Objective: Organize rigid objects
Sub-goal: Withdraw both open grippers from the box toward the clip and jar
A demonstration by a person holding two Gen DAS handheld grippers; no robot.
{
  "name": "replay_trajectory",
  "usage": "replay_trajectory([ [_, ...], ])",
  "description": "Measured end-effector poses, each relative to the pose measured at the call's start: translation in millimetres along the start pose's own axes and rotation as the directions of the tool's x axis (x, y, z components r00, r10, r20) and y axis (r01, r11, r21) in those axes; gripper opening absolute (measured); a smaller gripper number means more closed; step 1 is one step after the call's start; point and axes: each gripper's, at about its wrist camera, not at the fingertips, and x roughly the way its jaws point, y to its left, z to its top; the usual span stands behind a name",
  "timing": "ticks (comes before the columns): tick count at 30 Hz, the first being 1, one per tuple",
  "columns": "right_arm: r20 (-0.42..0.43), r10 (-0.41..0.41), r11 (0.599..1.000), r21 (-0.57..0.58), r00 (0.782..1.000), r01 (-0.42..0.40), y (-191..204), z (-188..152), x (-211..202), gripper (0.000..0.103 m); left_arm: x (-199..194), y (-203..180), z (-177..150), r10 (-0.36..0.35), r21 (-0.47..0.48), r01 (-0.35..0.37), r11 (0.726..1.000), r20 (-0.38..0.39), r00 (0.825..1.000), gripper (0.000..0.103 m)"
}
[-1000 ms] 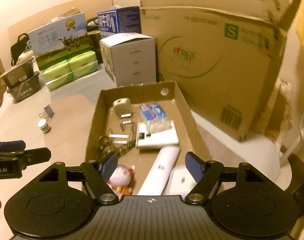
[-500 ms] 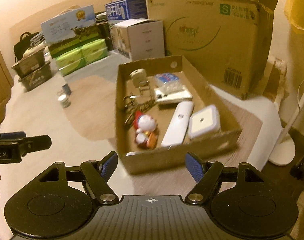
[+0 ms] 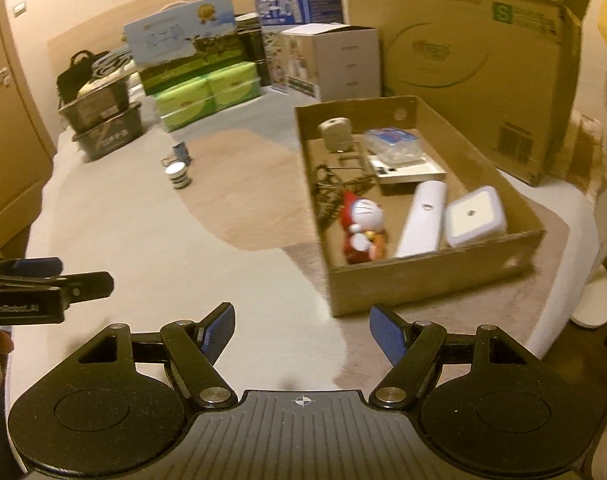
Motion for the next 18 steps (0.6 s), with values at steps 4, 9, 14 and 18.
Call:
replay_trajectory([
  [4, 0.001, 0.028, 0.999, -0.034, 1.0, -0.028, 19, 4, 9, 0.074, 1, 14, 3, 0.053, 0.002, -0.053, 0.999, 0.003, 0.999, 0.091],
  [9, 0.011, 0.063, 0.996, -0.063, 0.998, -0.062, 41, 16, 22, 0.074, 3, 33, 9, 0.091, -0.017, -0.091, 0.996, 0.017, 0.996, 0.091],
  [14, 0.021, 0.087, 0.993, -0.087, 0.996, -0.085, 59, 28, 38, 0.074, 10, 50, 19, 0.123, -0.015, -0.122, 0.992, 0.032, 0.992, 0.091],
  [18, 0.03, 0.104, 0.99, -0.102, 0.994, -0.101, 71, 38, 54, 0.074, 17, 63, 28, 0.136, 0.001, -0.136, 0.991, 0.045, 0.99, 0.091],
])
